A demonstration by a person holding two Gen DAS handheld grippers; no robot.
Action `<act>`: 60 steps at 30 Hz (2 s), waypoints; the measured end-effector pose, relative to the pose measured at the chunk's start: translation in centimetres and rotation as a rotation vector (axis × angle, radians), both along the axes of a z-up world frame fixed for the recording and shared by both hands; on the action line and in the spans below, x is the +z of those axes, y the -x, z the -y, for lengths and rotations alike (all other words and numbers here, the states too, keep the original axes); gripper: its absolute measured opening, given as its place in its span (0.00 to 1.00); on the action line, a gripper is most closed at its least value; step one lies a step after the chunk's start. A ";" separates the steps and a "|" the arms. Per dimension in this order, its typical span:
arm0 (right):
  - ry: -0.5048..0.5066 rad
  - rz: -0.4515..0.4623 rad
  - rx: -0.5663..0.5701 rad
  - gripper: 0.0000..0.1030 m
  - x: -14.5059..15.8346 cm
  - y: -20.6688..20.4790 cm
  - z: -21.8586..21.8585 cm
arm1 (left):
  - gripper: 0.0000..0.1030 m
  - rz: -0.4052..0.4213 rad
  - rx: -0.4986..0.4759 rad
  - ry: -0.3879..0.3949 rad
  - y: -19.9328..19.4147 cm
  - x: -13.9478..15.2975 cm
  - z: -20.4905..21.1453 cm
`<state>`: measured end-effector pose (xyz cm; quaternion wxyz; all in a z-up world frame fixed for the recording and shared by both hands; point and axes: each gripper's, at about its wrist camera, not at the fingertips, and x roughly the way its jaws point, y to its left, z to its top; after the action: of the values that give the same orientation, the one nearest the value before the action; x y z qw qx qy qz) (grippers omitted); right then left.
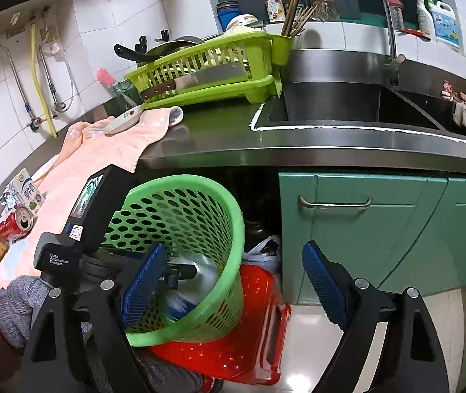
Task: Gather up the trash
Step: 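Grasp the blue-white milk can with the left gripper and drop it into the wastebasket, then move both grippers back over the towel toward the remaining trash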
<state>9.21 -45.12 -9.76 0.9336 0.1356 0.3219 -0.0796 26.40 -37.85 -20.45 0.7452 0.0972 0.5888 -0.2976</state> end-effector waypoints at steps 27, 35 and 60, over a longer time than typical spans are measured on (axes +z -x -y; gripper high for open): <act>0.043 0.079 0.321 0.83 6.1 -3.4 -13.8 | 0.69 0.328 0.314 0.104 5.6 14.1 -22.5; 0.029 0.080 0.480 0.84 6.7 -5.3 -20.8 | 0.69 0.423 0.455 0.044 8.0 16.4 -32.6; 0.037 0.027 0.650 0.85 5.7 -7.8 -30.2 | 0.80 0.443 0.466 -0.240 3.6 14.8 -46.5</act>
<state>17.02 -14.92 -4.08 0.9167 0.0097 0.3346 0.2183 22.78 8.69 -5.68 0.8861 0.1093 0.4500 -0.0194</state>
